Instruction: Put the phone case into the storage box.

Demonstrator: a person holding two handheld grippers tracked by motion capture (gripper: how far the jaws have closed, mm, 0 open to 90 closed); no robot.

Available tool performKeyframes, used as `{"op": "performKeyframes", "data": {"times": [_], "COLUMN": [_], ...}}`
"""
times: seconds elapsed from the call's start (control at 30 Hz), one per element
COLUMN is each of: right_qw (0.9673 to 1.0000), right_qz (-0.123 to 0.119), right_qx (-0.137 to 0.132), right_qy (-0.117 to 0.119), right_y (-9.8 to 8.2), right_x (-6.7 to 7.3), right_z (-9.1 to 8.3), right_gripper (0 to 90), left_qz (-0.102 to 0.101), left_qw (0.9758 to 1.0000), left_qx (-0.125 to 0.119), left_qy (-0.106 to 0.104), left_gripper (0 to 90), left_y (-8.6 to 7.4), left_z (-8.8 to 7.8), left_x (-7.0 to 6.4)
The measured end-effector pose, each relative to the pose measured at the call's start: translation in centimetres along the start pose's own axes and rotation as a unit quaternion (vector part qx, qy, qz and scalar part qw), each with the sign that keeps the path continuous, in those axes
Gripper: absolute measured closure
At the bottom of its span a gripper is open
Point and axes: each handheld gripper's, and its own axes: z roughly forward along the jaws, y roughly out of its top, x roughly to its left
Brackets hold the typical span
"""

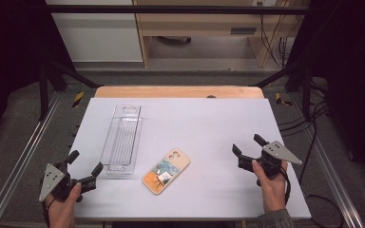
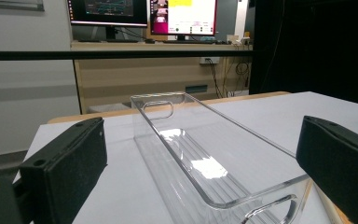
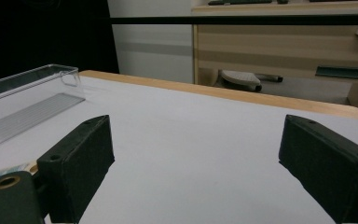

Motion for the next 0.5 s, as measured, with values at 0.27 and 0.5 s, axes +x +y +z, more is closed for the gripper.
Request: {"op": "performKeyframes", "data": {"times": [0.27, 0.5], "right_qw": [1.0, 0.9999], "right_qz": [-0.007, -0.013], "right_qx": [-0.005, -0.002], "right_qy": [0.003, -0.004], "right_y": [-0.8, -2.6], "right_x": [0.0, 0.0], "right_z": [-1.0, -2.0], "right_gripper": [8.4, 6.8], "left_qz": [0.001, 0.005], "left_qw": [1.0, 0.9999], "left_qx": [0.002, 0.003], "left_qy": [-0.005, -0.008], "left_gripper": [1.5, 1.4], "left_y": [0.0, 0.1], "left_z": [0.0, 0.0], "left_x": [-0.1, -0.4]}}
